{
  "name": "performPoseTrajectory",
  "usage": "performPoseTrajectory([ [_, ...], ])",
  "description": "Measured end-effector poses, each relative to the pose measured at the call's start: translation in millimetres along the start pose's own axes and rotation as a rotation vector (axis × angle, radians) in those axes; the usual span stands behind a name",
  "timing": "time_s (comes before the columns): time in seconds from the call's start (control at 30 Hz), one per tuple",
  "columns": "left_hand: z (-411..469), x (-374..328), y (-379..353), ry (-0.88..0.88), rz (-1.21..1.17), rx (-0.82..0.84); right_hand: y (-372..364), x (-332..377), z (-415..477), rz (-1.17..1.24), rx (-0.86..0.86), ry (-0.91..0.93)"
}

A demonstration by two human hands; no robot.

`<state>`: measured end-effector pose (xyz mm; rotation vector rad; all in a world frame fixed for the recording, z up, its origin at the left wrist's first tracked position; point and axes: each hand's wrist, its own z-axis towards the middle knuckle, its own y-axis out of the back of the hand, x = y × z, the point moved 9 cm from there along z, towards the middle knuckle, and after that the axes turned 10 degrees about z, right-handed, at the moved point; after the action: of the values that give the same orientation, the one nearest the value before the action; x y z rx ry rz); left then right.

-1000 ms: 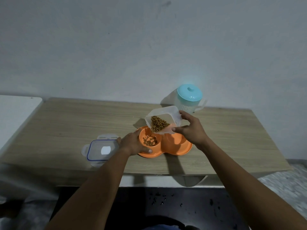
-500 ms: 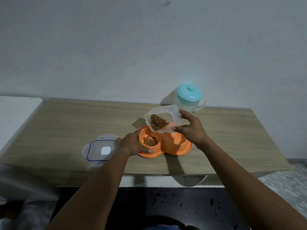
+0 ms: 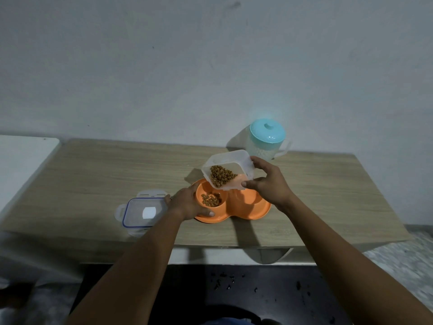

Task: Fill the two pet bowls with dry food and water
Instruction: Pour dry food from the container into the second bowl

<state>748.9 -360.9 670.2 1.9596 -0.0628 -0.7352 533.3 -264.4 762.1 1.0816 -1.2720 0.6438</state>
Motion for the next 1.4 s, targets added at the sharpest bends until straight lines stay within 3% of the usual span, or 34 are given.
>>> performPoseTrajectory([
  [0.47,2,2,-2,0.005,0.003,0.009,-3,6,0,-0.039,0.009,0.013],
  [0.77,9,8,-8,0.02,0.016,0.011,3,-12,6,0.117,-0.049,-0.072],
  [0.93,10,9,-9,0.007,-0.004,0.018,-5,-26,8,0.534,-0.086,-0.287],
  [1.07,13,11,-8,0.028,0.035,-0.001,-16,-39,20,0.727,-0.19,-0.445],
  [1.2,12,8,-4,0.01,0.095,-0.007,-33,-42,46,0.716,-0.244,-0.513],
  [1.4,18,9,-3,-0.019,0.152,-0.014,-76,-52,87,0.603,-0.195,-0.624],
])
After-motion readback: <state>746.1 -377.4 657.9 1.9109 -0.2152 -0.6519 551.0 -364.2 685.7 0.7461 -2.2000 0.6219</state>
